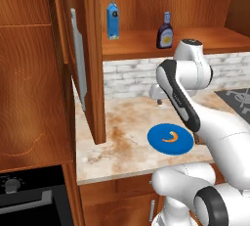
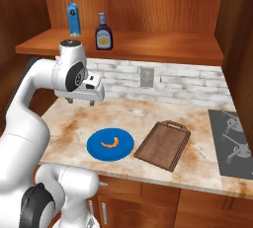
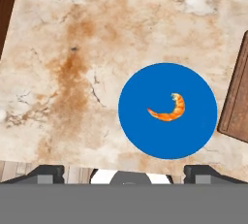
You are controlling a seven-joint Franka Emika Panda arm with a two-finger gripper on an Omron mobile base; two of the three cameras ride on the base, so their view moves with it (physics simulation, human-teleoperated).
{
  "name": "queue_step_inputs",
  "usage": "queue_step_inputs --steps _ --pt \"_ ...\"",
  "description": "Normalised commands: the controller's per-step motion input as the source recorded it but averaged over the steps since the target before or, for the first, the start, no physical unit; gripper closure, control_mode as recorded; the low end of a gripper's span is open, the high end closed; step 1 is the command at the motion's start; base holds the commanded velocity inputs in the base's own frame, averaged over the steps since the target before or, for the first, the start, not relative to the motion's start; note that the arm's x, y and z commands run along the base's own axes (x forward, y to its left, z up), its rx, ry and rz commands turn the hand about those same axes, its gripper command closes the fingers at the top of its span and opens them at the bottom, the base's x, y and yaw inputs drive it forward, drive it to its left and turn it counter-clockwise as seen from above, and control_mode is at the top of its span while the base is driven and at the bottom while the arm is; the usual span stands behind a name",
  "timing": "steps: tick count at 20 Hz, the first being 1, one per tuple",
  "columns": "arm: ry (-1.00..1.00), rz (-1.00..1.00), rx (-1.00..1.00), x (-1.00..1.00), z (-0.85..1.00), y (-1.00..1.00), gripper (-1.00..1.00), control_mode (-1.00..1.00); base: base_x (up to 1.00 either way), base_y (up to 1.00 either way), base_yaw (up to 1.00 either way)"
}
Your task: Pick the shrimp from the plate and place it on the cutting board. Then pick the condiment bottle from the cabinet and place it next to the cutting board.
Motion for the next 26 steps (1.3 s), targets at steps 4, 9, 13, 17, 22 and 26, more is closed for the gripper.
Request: queue_step_inputs --steps 4,9,13,17,22,26 --pt "0.0 0.0 0.0 -0.1 -0.22 -0.04 -1.0 -1.0 0.0 0.0 0.0" --pt "0.0 0.0 0.0 -0.05 -0.23 -0.06 -1.0 -1.0 0.0 0.0 0.0" --pt "0.0 -0.02 0.0 -0.02 -0.24 -0.07 -1.0 -1.0 0.0 0.0 0.0" --pt "0.0 -0.04 0.0 0.0 -0.27 -0.12 -1.0 -1.0 0.0 0.0 0.0" --pt "0.0 -0.07 0.0 0.0 -0.25 -0.16 -1.0 -1.0 0.0 0.0 0.0" --pt "0.0 -0.06 -0.03 0.0 -0.2 -0.14 -1.0 -1.0 0.0 0.0 0.0"
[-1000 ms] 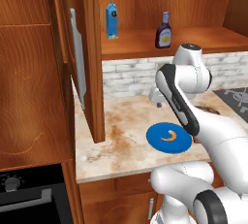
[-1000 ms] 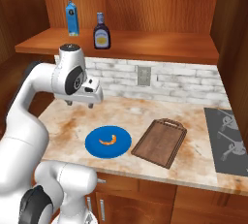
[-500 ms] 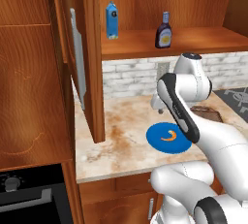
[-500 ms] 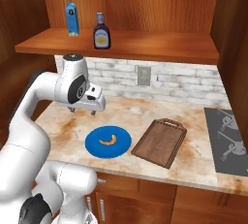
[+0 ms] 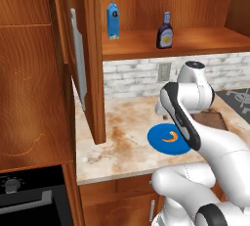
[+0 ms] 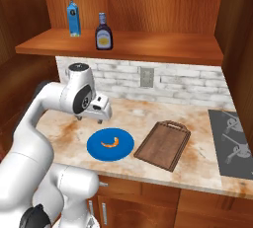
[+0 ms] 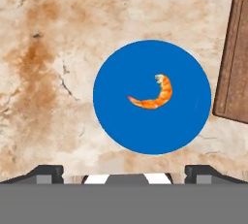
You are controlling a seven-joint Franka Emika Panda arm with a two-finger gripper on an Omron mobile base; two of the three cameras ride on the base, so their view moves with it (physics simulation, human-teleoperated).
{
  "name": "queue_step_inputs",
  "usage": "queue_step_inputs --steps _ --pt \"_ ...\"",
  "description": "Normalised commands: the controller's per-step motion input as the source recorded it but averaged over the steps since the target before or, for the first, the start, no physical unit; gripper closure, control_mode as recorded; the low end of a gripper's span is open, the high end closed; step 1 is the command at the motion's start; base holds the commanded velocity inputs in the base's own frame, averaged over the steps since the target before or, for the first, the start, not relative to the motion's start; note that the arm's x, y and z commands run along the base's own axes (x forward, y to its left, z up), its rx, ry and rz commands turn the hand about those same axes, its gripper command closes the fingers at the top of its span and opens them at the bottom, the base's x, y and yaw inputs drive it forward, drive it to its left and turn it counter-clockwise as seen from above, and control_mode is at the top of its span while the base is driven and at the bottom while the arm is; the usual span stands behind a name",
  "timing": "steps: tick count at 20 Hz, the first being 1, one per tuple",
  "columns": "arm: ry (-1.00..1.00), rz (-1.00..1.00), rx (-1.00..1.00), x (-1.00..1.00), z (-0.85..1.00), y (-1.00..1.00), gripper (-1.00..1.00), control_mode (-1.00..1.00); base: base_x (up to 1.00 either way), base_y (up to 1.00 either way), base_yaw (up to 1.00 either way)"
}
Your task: Pick the shrimp from the plate and place it on the cutting board. Then pick the condiment bottle from the cabinet and place it next to the cutting board.
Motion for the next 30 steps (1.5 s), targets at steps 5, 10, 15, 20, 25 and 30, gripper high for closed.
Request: queue_step_inputs --steps 5,10,15,20,25,30 --pt "0.0 -0.03 -0.03 0.01 -0.16 -0.07 -1.0 -1.0 0.0 0.0 0.0" --pt "0.0 -0.01 -0.02 0.02 -0.17 -0.1 -1.0 -1.0 0.0 0.0 0.0" --pt "0.0 -0.02 0.0 0.0 -0.24 -0.12 -1.0 -1.0 0.0 0.0 0.0" --pt "0.0 -0.01 0.0 0.0 -0.17 -0.11 -1.0 -1.0 0.0 0.0 0.0" --pt "0.0 0.0 0.0 0.0 -0.19 -0.09 -1.0 -1.0 0.0 0.0 0.0" --pt "0.0 -0.01 0.0 0.03 -0.2 -0.09 -1.0 -1.0 0.0 0.0 0.0"
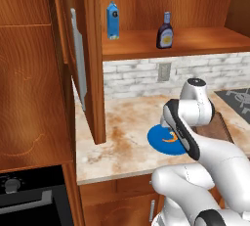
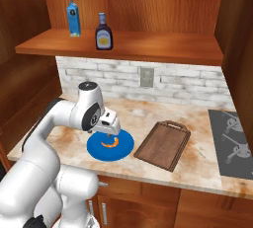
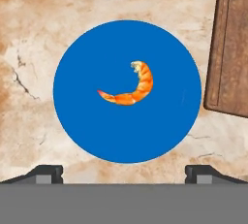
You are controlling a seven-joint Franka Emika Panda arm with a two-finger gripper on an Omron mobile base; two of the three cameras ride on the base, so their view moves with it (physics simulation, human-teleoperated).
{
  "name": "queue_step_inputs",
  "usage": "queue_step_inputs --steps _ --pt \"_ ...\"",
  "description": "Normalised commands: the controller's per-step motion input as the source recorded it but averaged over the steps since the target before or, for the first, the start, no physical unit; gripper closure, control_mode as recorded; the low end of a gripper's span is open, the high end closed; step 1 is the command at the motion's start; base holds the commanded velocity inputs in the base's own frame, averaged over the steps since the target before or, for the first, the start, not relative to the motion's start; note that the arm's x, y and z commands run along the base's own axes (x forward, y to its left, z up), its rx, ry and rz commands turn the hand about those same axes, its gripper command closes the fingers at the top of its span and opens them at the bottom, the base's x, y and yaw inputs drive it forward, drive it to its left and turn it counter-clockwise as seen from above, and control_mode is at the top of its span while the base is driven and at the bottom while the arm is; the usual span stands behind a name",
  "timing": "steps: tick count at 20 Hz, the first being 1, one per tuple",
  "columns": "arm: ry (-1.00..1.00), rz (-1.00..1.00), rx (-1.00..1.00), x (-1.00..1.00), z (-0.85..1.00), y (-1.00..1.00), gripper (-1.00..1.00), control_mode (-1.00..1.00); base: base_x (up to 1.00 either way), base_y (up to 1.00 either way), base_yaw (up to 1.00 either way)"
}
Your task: Pick the shrimp from the plate and place it on the cutting board. Then pick the condiment bottle from the cabinet and place it next to the cutting board.
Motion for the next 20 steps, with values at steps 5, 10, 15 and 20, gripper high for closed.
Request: queue_step_inputs --steps 5,10,15,20 --pt "0.0 -0.01 0.0 0.1 -0.17 -0.12 -1.0 -1.0 0.0 0.0 0.0" --pt "0.0 -0.01 0.0 0.16 -0.14 -0.13 -1.0 -1.0 0.0 0.0 0.0" --pt "0.0 0.0 0.02 0.11 -0.14 -0.1 -1.0 -1.0 0.0 0.0 0.0" --pt "0.0 0.0 0.0 0.08 -0.16 -0.04 -1.0 -1.0 0.0 0.0 0.0"
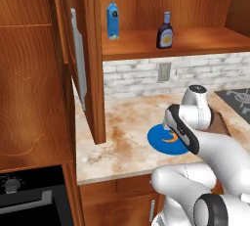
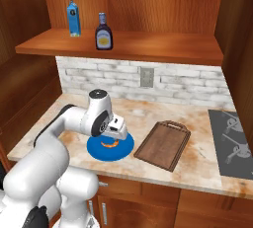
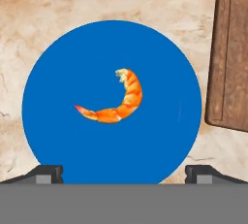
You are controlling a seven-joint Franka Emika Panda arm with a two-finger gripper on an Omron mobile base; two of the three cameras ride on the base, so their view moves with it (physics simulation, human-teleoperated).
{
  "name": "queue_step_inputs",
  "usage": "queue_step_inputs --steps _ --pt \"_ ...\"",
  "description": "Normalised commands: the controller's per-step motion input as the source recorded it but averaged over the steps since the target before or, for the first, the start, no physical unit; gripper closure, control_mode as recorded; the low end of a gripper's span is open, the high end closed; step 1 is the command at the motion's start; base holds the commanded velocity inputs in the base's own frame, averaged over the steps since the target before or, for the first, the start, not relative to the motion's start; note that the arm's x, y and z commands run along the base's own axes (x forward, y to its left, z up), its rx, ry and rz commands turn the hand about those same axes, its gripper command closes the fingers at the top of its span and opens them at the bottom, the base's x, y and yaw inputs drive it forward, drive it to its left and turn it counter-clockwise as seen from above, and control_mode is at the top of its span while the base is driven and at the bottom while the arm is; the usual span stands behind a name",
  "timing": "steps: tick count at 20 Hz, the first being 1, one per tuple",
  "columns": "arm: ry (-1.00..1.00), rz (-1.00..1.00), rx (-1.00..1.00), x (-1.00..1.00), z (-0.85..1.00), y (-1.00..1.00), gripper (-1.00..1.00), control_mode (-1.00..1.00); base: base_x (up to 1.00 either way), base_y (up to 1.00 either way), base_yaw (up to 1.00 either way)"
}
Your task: Pick the shrimp from the plate and place it on the cutting board. Then pick the condiment bottle from the cabinet and place it next to the cutting board.
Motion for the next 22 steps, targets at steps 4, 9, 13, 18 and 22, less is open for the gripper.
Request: queue_step_inputs --steps 4,9,13,18,22 --pt "0.0 0.0 0.01 0.1 -0.14 0.0 -1.0 -1.0 0.0 0.0 0.0" --pt "0.0 0.0 0.02 0.18 -0.14 0.0 -1.0 -1.0 0.0 0.0 0.0" --pt "0.0 0.0 0.01 0.18 -0.1 -0.01 -1.0 -1.0 0.0 0.0 0.0" --pt "0.0 0.0 0.0 0.15 -0.12 -0.02 -1.0 -1.0 0.0 0.0 0.0" --pt "0.0 0.0 0.0 0.07 -0.12 -0.05 -1.0 -1.0 0.0 0.0 0.0"
